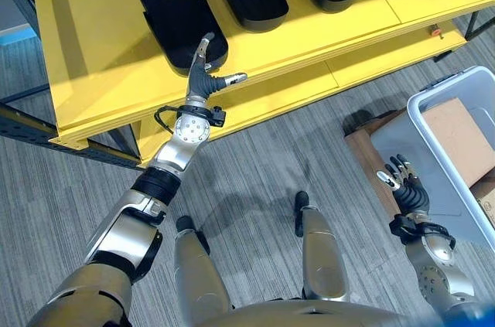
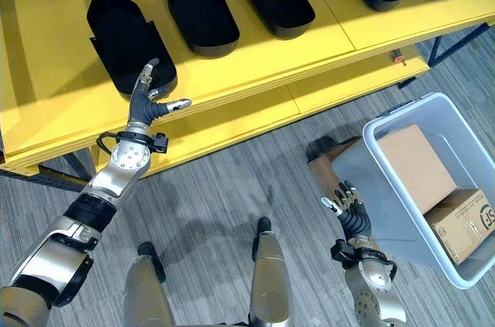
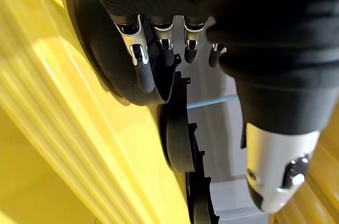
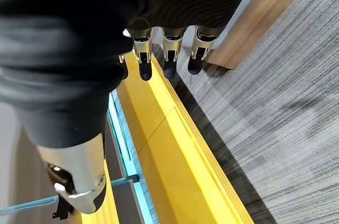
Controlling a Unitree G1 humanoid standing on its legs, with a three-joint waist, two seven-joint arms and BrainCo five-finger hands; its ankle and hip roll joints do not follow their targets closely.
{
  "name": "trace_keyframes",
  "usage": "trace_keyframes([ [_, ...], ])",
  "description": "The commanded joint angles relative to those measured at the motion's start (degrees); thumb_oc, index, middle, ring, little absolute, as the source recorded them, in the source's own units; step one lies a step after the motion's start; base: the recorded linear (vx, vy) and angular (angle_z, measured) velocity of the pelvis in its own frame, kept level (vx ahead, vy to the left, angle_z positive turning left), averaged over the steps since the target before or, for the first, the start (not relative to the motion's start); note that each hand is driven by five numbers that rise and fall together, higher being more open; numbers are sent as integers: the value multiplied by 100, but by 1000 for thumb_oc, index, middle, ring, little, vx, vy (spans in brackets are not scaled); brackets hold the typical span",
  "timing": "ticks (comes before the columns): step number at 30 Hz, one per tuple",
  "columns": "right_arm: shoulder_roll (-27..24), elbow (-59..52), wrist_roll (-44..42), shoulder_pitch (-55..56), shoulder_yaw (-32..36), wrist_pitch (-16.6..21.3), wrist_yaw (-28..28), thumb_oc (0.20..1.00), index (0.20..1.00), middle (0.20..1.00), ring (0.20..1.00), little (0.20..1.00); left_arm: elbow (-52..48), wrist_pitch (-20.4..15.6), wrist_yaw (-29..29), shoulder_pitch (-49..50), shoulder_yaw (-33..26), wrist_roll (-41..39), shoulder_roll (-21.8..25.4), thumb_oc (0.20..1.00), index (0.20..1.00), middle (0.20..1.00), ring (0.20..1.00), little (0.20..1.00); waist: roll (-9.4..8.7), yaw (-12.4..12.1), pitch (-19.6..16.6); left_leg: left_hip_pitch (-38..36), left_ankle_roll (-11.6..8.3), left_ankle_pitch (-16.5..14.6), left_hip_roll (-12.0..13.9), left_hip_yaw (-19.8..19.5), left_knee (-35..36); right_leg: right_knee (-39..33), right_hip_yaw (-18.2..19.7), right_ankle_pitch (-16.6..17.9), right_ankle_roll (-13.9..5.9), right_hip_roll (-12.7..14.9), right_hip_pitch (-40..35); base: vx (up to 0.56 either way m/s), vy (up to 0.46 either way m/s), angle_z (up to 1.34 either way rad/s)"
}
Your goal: Move parts from the plastic box to the shelf.
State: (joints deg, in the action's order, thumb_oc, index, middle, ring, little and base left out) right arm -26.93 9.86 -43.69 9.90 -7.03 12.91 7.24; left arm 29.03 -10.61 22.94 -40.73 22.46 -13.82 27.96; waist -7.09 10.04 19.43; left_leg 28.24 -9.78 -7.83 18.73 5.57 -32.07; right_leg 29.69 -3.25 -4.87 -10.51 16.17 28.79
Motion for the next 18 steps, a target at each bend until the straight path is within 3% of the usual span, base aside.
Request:
trace_keyframes([
  [1,-48,-128,-119,92,313,257,-37,1000,1000,1000,1000,1000,276,-246,165,-425,-57,256,242,1000,1000,1000,1000,1000,54,26,-147,92,98,686,6,60,437,130,270,244,98,-153,26,0,0,0],
  [18,-172,93,-195,157,410,234,-226,1000,1000,1000,1000,1000,2069,74,141,-1907,429,476,1061,1000,1000,1000,1000,1000,105,184,-338,60,73,719,41,131,456,66,369,317,26,-184,44,-3,5,-2],
])
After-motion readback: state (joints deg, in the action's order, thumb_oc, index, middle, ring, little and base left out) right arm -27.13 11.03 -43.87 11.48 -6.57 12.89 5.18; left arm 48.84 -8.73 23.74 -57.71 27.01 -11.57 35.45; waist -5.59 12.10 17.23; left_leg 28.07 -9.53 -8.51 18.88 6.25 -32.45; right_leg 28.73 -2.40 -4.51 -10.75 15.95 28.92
